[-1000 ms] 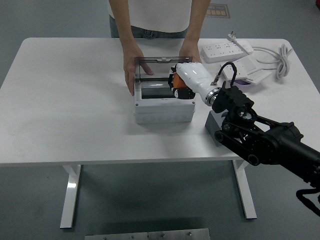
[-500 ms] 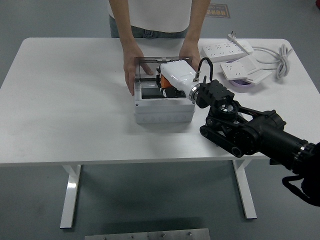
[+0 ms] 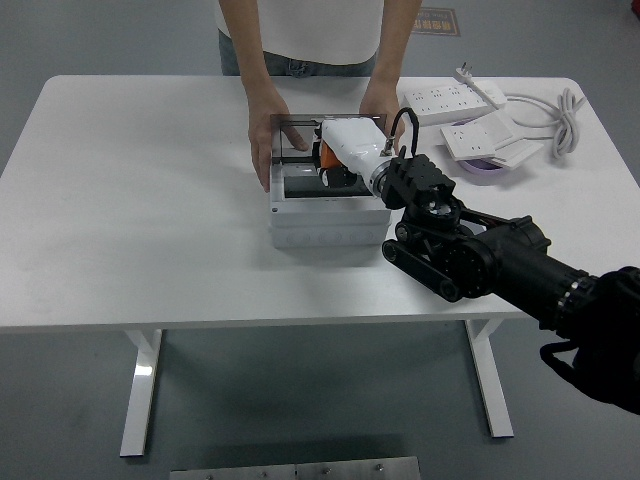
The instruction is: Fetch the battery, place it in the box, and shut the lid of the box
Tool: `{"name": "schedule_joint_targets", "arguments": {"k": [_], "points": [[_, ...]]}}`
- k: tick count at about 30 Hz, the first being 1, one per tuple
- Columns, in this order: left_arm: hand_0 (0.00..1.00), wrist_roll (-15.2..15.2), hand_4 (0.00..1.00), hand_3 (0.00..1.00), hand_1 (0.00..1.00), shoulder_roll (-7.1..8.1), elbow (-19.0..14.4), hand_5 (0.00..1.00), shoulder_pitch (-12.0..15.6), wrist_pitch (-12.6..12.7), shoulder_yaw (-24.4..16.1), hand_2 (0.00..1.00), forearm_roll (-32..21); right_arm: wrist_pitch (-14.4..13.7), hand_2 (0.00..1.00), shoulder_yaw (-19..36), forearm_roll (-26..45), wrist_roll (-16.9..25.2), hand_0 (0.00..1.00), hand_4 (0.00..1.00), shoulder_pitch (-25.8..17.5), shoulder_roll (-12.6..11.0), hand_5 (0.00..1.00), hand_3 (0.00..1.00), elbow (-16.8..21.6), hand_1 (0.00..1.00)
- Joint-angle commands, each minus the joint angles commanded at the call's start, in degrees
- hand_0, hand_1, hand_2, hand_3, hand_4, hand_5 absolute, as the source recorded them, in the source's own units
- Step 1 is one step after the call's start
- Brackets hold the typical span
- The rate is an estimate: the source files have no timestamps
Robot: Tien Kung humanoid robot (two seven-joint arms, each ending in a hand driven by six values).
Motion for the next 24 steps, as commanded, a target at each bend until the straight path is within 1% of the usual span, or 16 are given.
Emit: {"name": "schedule_joint_targets", "arguments": {"k": [4, 9, 17, 18, 23, 24], "points": [[0.523, -0.1, 0.300, 0.531, 0.725, 0.02, 0.0, 0.002, -0.1, 0.0, 0.0, 0.589, 0.0, -0.5, 0.298, -0.4, 0.6, 0.2, 0.166, 0.056, -0.1, 0.3, 0.002, 0.322, 0.0, 0.224], [0.522, -0.1, 0.295, 0.530, 0.724, 0.03, 0.1, 0.002, -0.1, 0.0, 0.0, 0.589, 0.0, -0.4, 0.299, -0.3, 1.7, 1.0, 0.168, 0.058, -0.4, 0.3, 0.002, 0.324, -0.6, 0.224], [0.522, -0.1, 0.293, 0.530, 0.725, 0.09, 0.0, 0.002, 0.0, 0.0, 0.0, 0.589, 0.1, -1.6, 0.299, -0.3, 2.7, 2.0, 0.169, 0.063, -0.5, 0.3, 0.002, 0.325, -1.3, 0.225], [0.521, -0.1, 0.287, 0.529, 0.724, 0.10, 0.0, 0.002, 0.0, 0.0, 0.0, 0.588, 0.1, -1.8, 0.350, -0.3, 2.9, 2.2, 0.229, 0.280, -0.5, 0.3, 0.038, 0.459, -1.3, 0.269], [0.521, -0.1, 0.287, 0.529, 0.724, 0.14, 0.0, 0.002, 0.0, 0.0, 0.0, 0.588, 0.1, -2.2, 0.350, -0.7, 3.4, 2.5, 0.229, 0.280, -0.7, 0.3, 0.038, 0.459, -1.5, 0.269], [0.520, -0.1, 0.283, 0.528, 0.724, 0.14, 0.0, 0.002, 0.0, 0.0, -0.1, 0.587, 0.1, -2.2, 0.400, -0.7, 3.6, 2.6, 0.407, 0.493, -0.7, 0.3, 0.033, 0.488, -1.6, 0.332]]}}
